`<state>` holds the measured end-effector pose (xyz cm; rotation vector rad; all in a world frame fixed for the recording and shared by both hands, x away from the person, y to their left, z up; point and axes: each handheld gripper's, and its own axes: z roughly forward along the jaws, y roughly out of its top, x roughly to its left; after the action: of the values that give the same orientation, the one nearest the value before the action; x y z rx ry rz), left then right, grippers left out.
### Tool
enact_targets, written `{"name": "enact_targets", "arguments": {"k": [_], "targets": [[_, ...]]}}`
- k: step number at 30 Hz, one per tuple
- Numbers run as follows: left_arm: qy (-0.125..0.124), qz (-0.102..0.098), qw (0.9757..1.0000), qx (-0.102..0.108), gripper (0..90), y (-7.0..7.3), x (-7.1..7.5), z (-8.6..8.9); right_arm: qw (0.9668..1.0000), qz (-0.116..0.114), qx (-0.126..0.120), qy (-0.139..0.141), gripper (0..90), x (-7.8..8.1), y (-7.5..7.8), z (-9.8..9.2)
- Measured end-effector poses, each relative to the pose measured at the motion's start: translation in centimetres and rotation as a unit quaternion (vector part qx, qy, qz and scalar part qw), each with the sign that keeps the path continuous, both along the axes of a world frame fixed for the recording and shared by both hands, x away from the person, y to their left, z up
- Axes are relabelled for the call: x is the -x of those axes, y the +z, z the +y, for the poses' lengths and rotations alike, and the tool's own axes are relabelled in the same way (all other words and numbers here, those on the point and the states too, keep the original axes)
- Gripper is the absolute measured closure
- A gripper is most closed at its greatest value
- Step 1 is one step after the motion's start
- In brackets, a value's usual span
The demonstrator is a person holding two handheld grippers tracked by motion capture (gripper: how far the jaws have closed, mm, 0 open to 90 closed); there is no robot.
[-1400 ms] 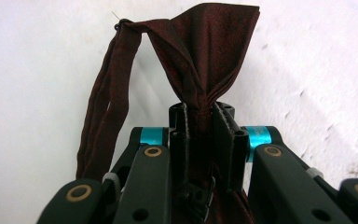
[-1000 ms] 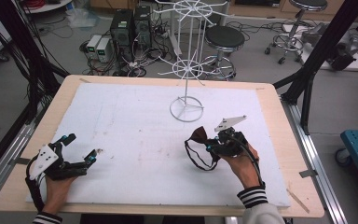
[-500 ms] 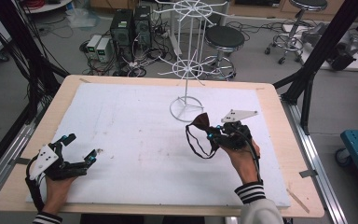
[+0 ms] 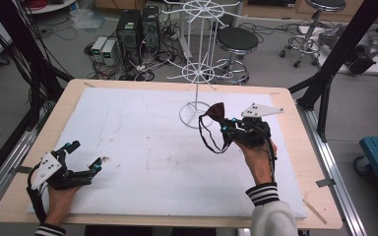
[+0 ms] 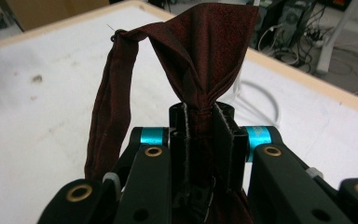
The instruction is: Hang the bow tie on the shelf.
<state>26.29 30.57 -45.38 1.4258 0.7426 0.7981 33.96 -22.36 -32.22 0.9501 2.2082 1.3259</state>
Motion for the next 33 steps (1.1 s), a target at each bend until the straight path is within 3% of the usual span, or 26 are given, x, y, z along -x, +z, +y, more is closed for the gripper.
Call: {"name": "enact_targets", "arguments": {"k": [12,33], "targets": [[0.0,0.0,1.0,0.001,1.7,0.0,0.0,0.0,0.9989,-0.036,-0.019,-0.022,77.7,-1.2,2.7,0.1],[0.0,-0.001,1.0,0.001,1.7,0.0,0.0,0.0,0.996,-0.048,-0.04,-0.063,77.7,-4.0,4.6,-0.3]]}}
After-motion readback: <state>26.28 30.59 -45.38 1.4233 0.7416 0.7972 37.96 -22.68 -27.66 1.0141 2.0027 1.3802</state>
